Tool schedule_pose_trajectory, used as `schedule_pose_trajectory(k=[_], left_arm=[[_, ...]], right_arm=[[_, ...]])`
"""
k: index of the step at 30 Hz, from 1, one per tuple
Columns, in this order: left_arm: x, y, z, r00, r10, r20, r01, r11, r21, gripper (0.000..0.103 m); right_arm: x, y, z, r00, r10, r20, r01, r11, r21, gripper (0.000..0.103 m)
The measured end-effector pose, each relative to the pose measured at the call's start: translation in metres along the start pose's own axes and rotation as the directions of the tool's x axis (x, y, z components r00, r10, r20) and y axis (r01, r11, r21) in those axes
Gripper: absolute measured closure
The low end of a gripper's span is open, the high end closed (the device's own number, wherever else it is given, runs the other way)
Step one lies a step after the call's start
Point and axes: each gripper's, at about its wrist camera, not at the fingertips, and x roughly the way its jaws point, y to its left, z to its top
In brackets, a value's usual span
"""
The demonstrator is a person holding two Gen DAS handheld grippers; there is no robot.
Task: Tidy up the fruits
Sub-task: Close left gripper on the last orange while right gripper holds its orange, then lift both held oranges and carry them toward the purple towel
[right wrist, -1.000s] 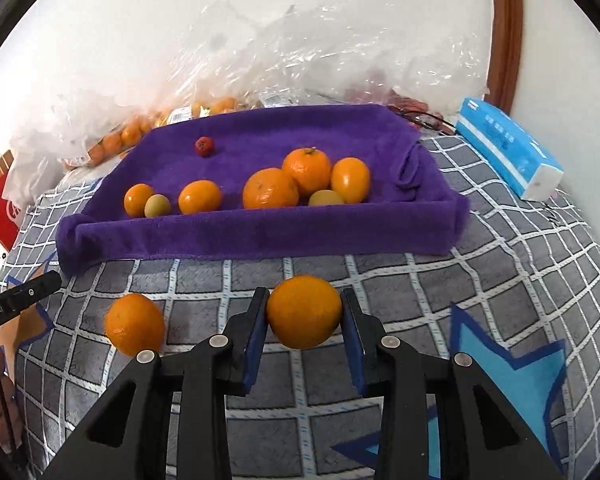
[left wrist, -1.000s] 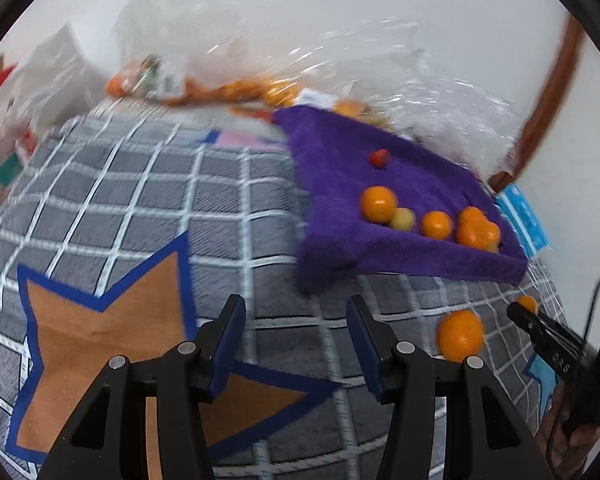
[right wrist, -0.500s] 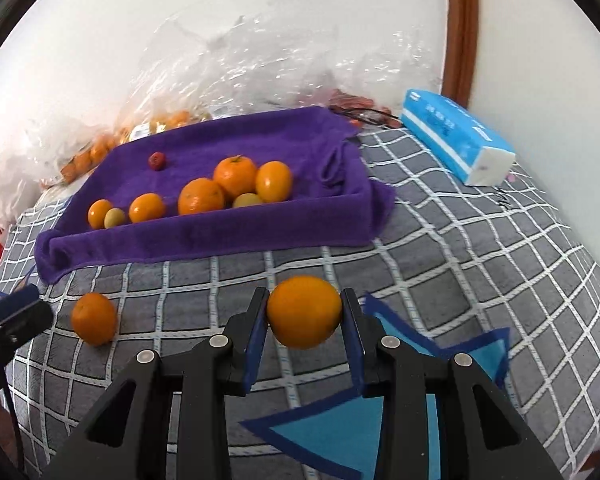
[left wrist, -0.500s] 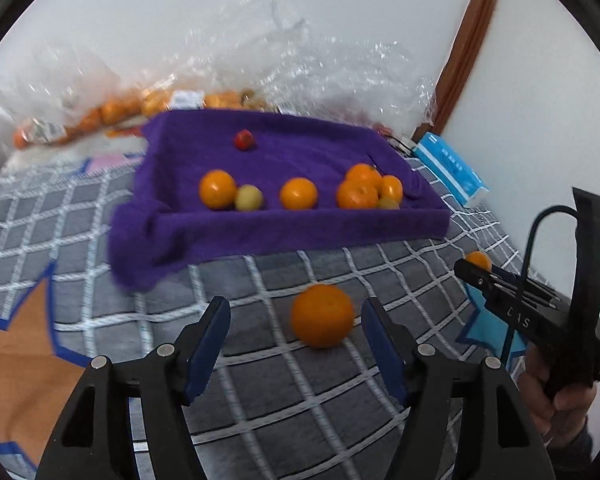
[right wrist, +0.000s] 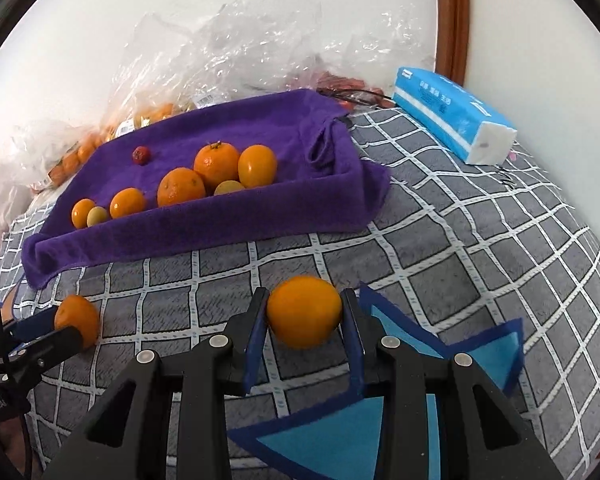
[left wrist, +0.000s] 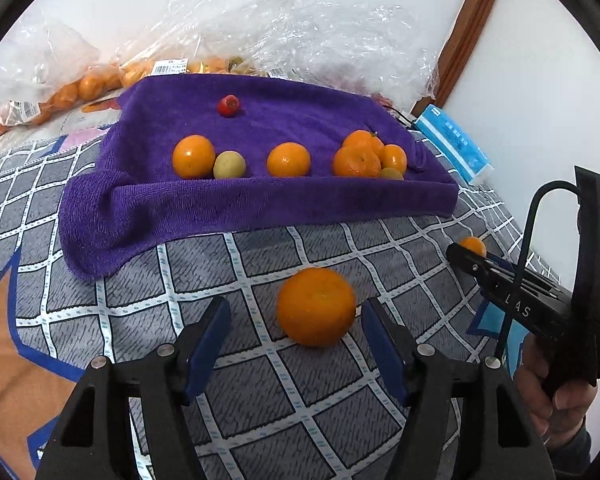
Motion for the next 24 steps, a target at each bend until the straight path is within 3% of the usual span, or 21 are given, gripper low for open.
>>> schedule_pose_trajectory(k=[2, 7, 11, 24], left_arm=[[0.0, 0.001, 0.001, 1.0, 0.0, 0.005, 0.0, 1.0, -0.009, 0.041], [-0.005, 0.003, 0.001, 0.998, -0.061, 0.015, 0.062, 0.998, -0.022, 0.064], [-0.011, 0.001, 0.0, 0.998, -0.047, 0.049, 0.048, 0.999, -0.011, 0.066], [-0.022, 0.011, 0.001, 0.992, -0.092, 0.09, 0.098, 0.993, -0.066, 0.066]], right_arm=[[0.003, 0.001, 0.0, 1.0, 0.006, -0.004, -0.006, 1.0, 0.004, 0.068], [0.003, 0.0, 0.001, 1.0, 0.009, 0.0, -0.009, 1.0, 0.015, 0.068], [0.004, -0.003, 0.001, 1.0, 0.012, -0.004, -0.012, 1.0, 0.024, 0.068], [-0.002, 0.0, -0.003, 1.0, 0.017, 0.006, -0.017, 1.0, 0.009, 0.068]])
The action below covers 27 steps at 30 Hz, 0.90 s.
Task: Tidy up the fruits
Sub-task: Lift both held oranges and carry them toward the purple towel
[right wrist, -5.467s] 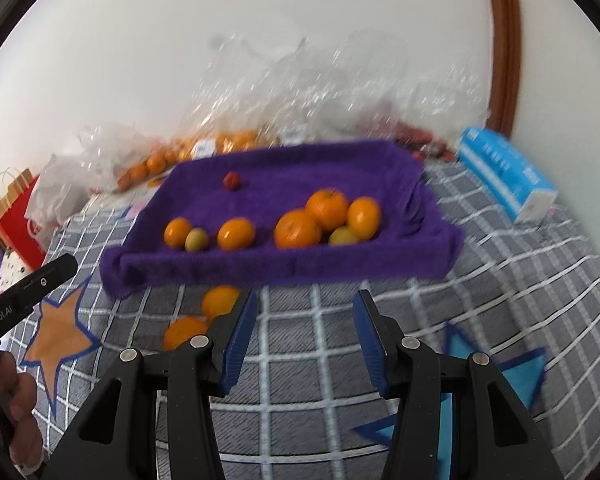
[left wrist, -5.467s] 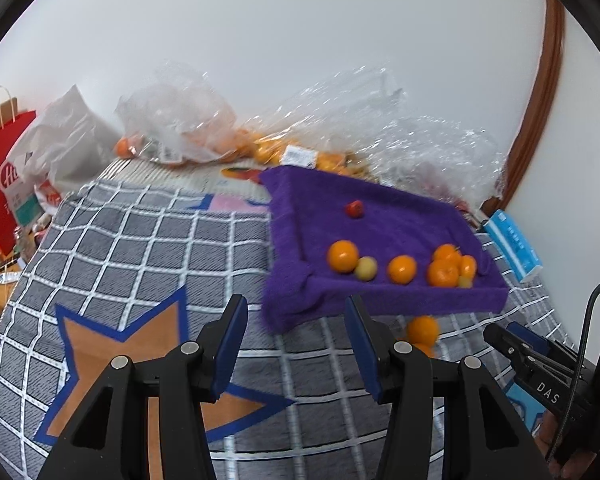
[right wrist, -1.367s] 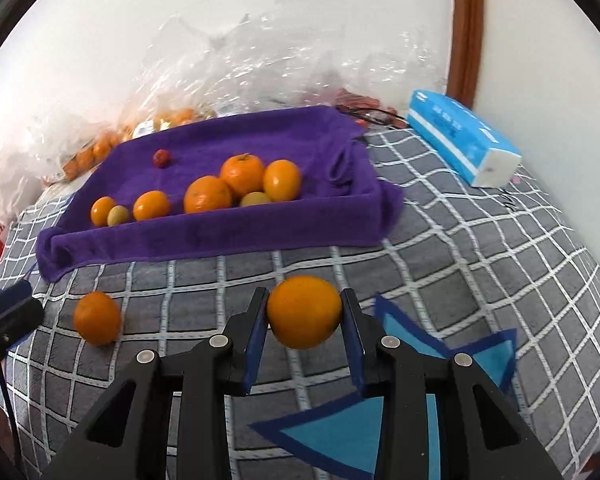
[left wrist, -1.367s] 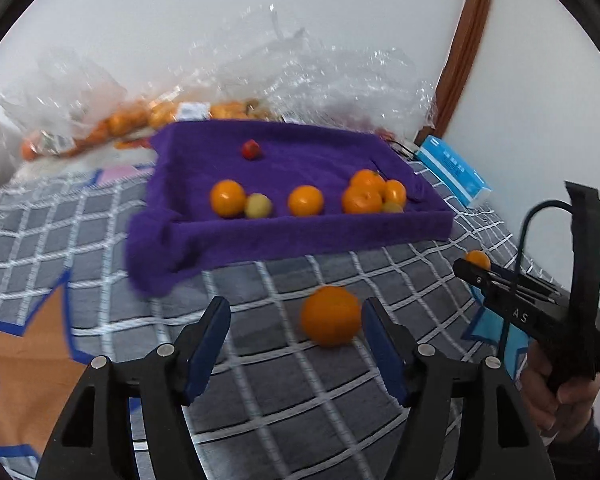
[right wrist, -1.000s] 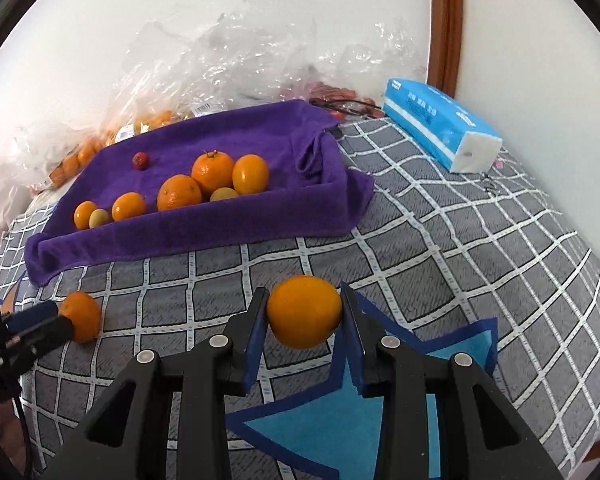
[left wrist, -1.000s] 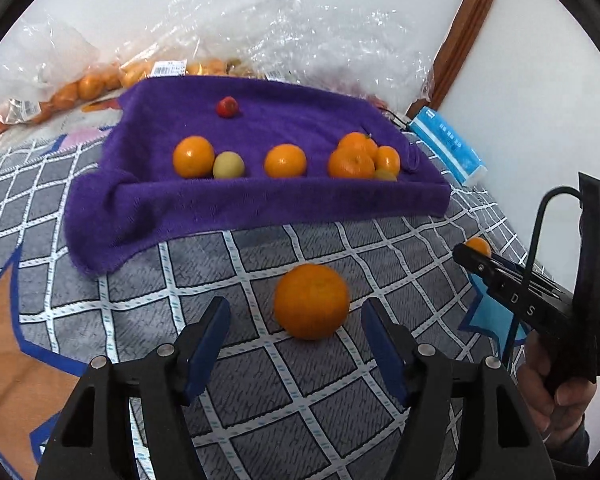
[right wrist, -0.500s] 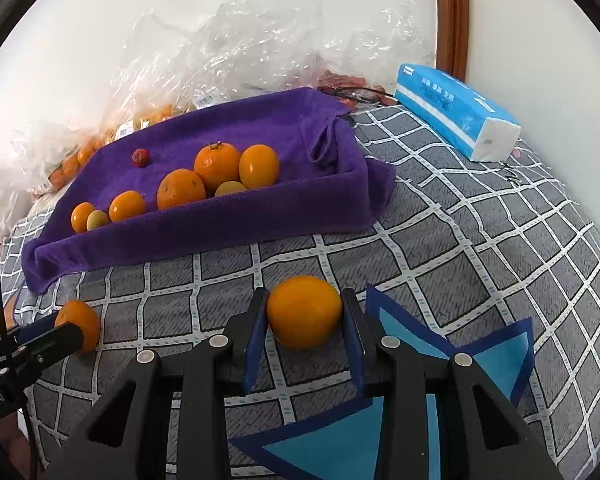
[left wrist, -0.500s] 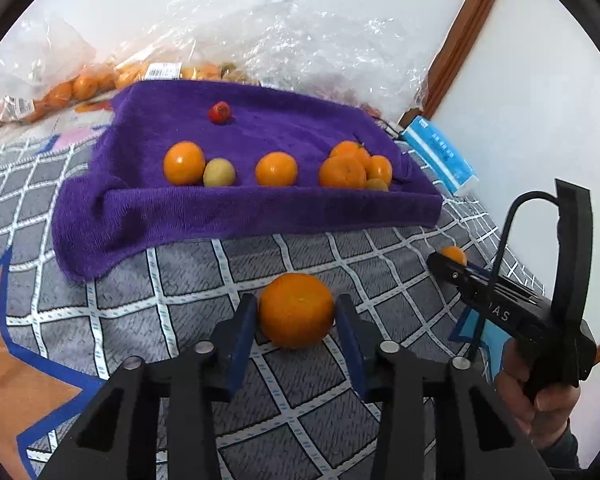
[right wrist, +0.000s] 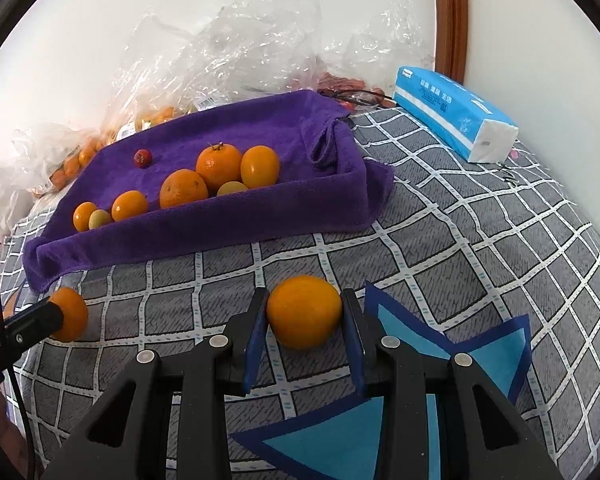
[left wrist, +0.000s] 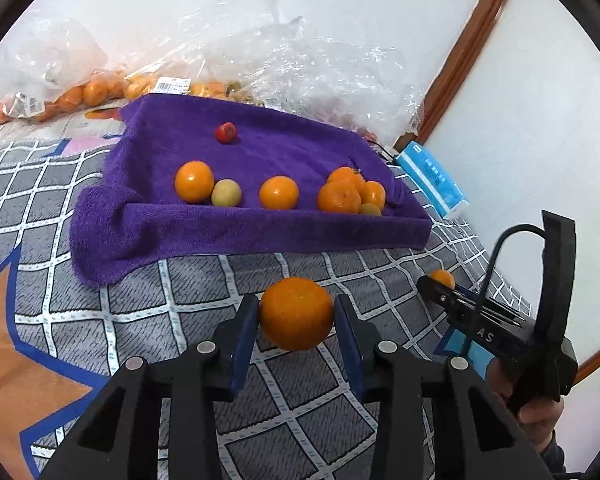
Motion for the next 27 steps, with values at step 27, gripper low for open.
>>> schedule_pose_trajectory(k=[27], left_arm=[[-0.039, 0.0, 0.0, 0.994, 0.103, 0.022, -0.099, 0.987, -0.124, 0.066]], right_arm=[[-0.041, 0.028, 0.002, 0.997, 0.06, 0.052, -0.055, 0.993, -0.104, 0.068]])
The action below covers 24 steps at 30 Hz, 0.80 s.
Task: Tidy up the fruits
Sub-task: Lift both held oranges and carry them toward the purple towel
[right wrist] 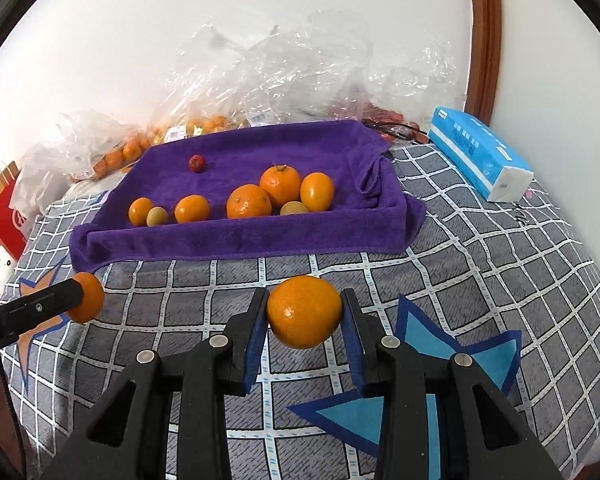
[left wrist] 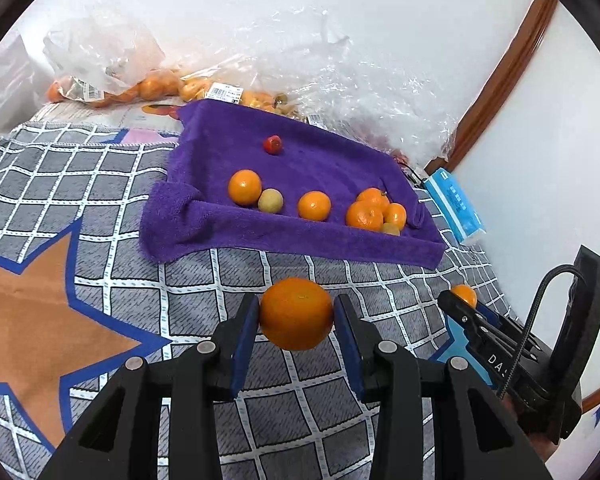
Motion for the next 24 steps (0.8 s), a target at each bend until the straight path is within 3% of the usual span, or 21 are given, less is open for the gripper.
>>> schedule_pose_trajectory(k=[15, 17, 22, 24], left_arm=[[-0.019, -0.012, 0.014, 0.999, 0.026, 0.039, -0.027, 1.0, 0.008, 0.069], [-0.012, -0.01, 0.012, 0.999, 0.05, 0.023, -0.05, 0.999, 0.014, 0.069], [0.007, 0.003, -0.004, 0.998, -0.009, -0.062, 0.007, 1.0, -0.021, 0.066], [0.009, 0.003, -0.011, 0.999, -0.004, -0.05, 0.003, 1.0, -0.009, 0.059]], right_arm=[[-0.015, 0.004, 0.019, 0.999, 0.031, 0.036, -0.03, 1.0, -0.007, 0.068], [-0.014, 0.005, 0.02, 0.999, 0.03, 0.037, -0.029, 0.999, -0.012, 0.068], [-0.011, 0.003, 0.017, 0.999, 0.034, 0.027, -0.034, 0.999, -0.008, 0.068], [-0.01, 0.002, 0.014, 0.999, 0.031, 0.026, -0.031, 1.0, -0.003, 0.068]])
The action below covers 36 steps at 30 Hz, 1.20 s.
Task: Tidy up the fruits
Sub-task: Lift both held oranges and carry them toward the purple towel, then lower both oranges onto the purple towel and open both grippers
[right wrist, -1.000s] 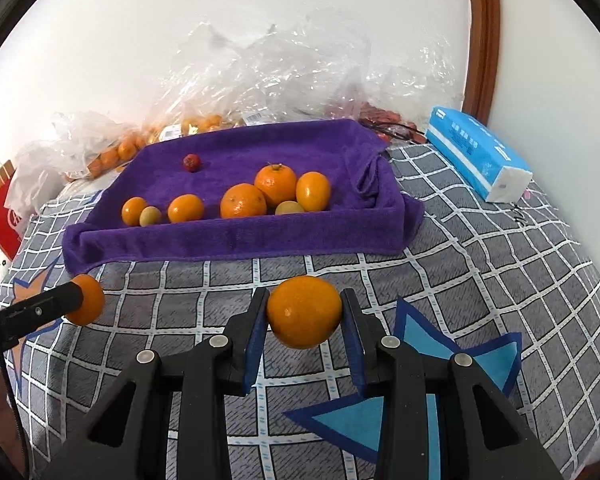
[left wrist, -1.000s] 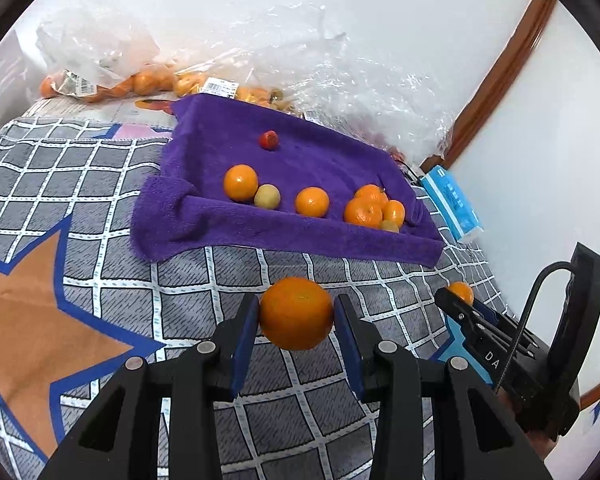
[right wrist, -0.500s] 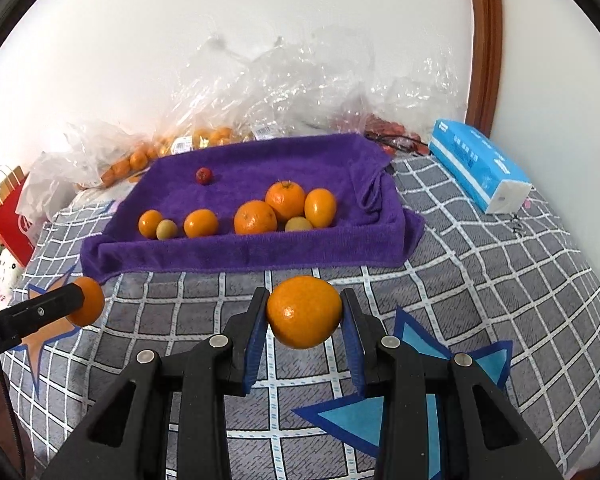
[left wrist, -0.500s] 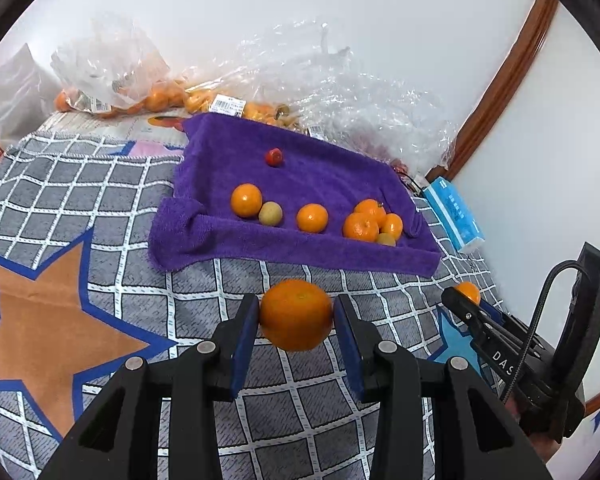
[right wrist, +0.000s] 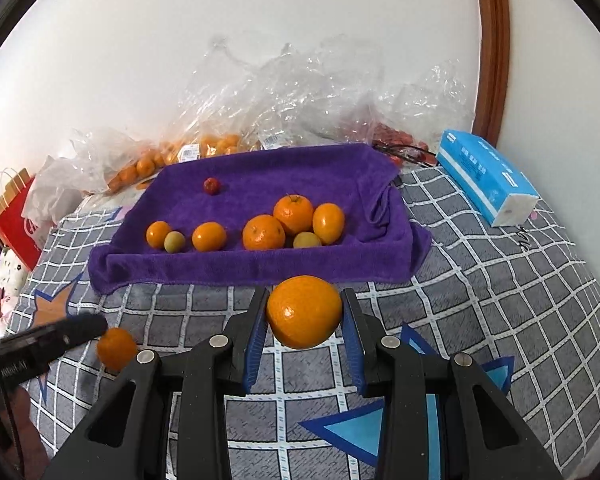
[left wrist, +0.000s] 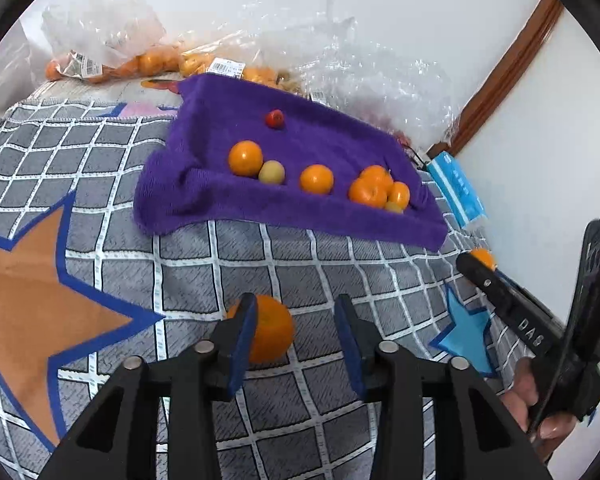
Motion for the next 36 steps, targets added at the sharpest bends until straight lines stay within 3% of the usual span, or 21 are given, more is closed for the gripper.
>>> schedule_pose_trajectory(k=[2, 11, 12, 15, 17, 27, 36], left_arm=[[0.0, -0.002, -0.003, 1.0, 0.024, 0.013, -0.025, 0.999, 0.024, 0.051], [0.022, 0.006, -0.008, 0.989, 0.137, -0.059, -0.135, 0.99, 0.031, 0.055], [0.021, 0.007, -0.009, 0.991, 0.13, -0.04, -0.129, 0.991, 0.029, 0.065], [0.018, 0.005, -0.007, 0.992, 0.121, -0.043, -0.12, 0.992, 0.027, 0.065], [0.013, 0.004, -0.002, 0.996, 0.075, -0.041, -0.075, 0.997, 0.017, 0.065], [-0.01, -0.003, 0.055, 0.996, 0.077, 0.054, -0.076, 0.997, -0.017, 0.065], [0.008, 0.005, 0.112, 0.987, 0.124, 0.105, -0.121, 0.992, -0.034, 0.065]], right_arm=[[0.0, -0.003, -0.004, 1.0, 0.005, -0.007, -0.005, 1.0, 0.011, 0.068], [-0.001, -0.009, -0.008, 1.0, 0.012, -0.006, -0.011, 0.999, 0.033, 0.068], [-0.001, -0.009, -0.007, 1.0, 0.009, -0.004, -0.009, 0.999, 0.033, 0.068], [0.0, -0.011, -0.006, 1.0, 0.011, -0.005, -0.011, 0.999, 0.039, 0.068], [0.0, -0.011, -0.003, 1.0, 0.014, -0.004, -0.014, 0.999, 0.041, 0.068], [0.005, -0.01, 0.036, 0.999, 0.018, 0.044, -0.018, 1.0, 0.013, 0.068], [0.033, -0.016, 0.091, 0.997, 0.027, 0.075, -0.027, 1.0, 0.004, 0.068]])
